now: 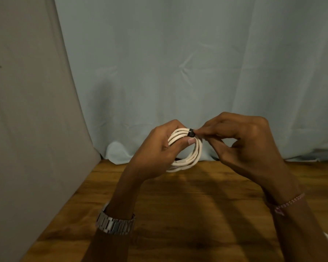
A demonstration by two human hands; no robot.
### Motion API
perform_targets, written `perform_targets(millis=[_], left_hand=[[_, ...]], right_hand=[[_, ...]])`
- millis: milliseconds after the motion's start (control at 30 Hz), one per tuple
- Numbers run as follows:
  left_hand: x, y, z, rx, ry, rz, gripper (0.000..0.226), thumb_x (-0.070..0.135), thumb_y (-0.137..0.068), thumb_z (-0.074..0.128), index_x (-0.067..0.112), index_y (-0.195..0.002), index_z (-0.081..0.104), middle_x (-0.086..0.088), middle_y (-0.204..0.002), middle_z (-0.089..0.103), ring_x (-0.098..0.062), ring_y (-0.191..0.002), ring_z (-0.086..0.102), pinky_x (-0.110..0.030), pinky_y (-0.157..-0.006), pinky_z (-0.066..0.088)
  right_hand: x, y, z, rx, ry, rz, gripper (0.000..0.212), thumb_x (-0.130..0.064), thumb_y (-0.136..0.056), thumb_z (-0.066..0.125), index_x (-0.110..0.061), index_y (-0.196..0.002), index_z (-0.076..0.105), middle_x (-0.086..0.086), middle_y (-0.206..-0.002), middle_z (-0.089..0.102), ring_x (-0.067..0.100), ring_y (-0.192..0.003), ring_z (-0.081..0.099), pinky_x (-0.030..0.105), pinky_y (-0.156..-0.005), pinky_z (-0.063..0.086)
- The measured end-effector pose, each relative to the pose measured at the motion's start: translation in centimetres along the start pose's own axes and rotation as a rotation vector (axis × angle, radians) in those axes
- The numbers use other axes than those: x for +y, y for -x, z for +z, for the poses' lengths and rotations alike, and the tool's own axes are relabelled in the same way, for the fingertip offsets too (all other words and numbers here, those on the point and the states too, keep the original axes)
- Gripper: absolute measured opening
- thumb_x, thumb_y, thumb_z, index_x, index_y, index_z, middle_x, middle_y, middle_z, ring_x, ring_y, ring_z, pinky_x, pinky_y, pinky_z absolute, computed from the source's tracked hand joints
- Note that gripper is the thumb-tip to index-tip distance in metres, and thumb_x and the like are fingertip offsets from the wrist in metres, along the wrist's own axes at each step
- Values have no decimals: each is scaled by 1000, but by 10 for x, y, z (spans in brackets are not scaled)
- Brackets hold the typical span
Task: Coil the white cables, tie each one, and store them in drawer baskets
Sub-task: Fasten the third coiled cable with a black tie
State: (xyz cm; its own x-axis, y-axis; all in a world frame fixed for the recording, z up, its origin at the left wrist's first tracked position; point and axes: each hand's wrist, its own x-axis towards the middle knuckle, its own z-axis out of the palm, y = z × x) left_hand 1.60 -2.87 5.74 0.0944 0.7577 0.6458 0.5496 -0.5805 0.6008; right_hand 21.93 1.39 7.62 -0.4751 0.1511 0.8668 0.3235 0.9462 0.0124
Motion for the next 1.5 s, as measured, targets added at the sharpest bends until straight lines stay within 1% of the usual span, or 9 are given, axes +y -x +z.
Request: perform_targets(millis=[167,267,467,633,733,900,1267,1367,1500], left_hand=[[-1,0,1,-3,2,14,13,22,-95,67,10,-101,66,6,-78,65,-4,-68,58,-25,-61,49],[0,0,0,1,13,32,13,23,-95,67,10,-100,66,6,-78,65,-4,-68,58,-20,-62,45],[2,1,-2,-22,53,51,12,22,-95,67,11,-100,68,9,-78,65,-6,-67,57,-23,-60,44],[2,0,-2,-42,37,63,15,26,-93,67,12,-99,69,0,-84,69,-20,-76,64,-38,-66,50],[4,1,-2,-48,-24,84,16,27,-94,65,13,-100,67,4,-85,69,-18,-78,65,-36,-68,51],[5,2,-5,-76,-109,92,16,29,-95,63,14,-100,64,8,-82,68,-9,-75,64,-18,-63,46],[9,2,-6,-141,-180,111,15,28,-97,61,13,-99,60,4,-78,66,-11,-70,61,-22,-58,44],[10,3,-6,-161,-194,107,17,30,-97,60,13,-97,59,6,-76,64,-10,-68,59,-20,-57,41],[13,3,-4,-171,-251,104,21,35,-96,56,14,-98,57,7,-76,62,-12,-69,57,-30,-58,43]], right_hand=[[4,0,-3,-51,-76,48,19,-3,-86,76,-13,-102,81,-2,-95,77,6,-85,72,21,-75,58],[3,-1,-8,-99,-197,147,18,-18,-90,72,-18,-106,80,-8,-97,76,6,-87,71,18,-72,57],[-2,-2,-12,-109,-364,404,25,-33,-82,74,-23,-105,78,-13,-92,76,7,-92,73,38,-76,63],[-7,-4,-14,-190,-390,498,6,-22,-85,76,-20,-90,77,-10,-83,75,6,-81,73,31,-75,62],[-12,-5,-16,-220,-419,571,4,-21,-87,74,-20,-90,77,-9,-81,76,4,-79,73,22,-73,58],[-18,-7,-14,-225,-468,684,5,-21,-88,75,-21,-86,79,-8,-82,78,4,-81,74,34,-86,58],[-24,-8,-16,-234,-457,761,3,-20,-84,78,-22,-82,80,-5,-82,79,7,-80,75,42,-92,58],[-25,-8,-15,-238,-428,783,4,-23,-83,79,-24,-79,80,-7,-81,78,6,-79,74,40,-90,58],[-27,-8,-16,-229,-426,800,5,-23,-82,79,-23,-77,80,-7,-79,78,5,-77,74,35,-84,57]])
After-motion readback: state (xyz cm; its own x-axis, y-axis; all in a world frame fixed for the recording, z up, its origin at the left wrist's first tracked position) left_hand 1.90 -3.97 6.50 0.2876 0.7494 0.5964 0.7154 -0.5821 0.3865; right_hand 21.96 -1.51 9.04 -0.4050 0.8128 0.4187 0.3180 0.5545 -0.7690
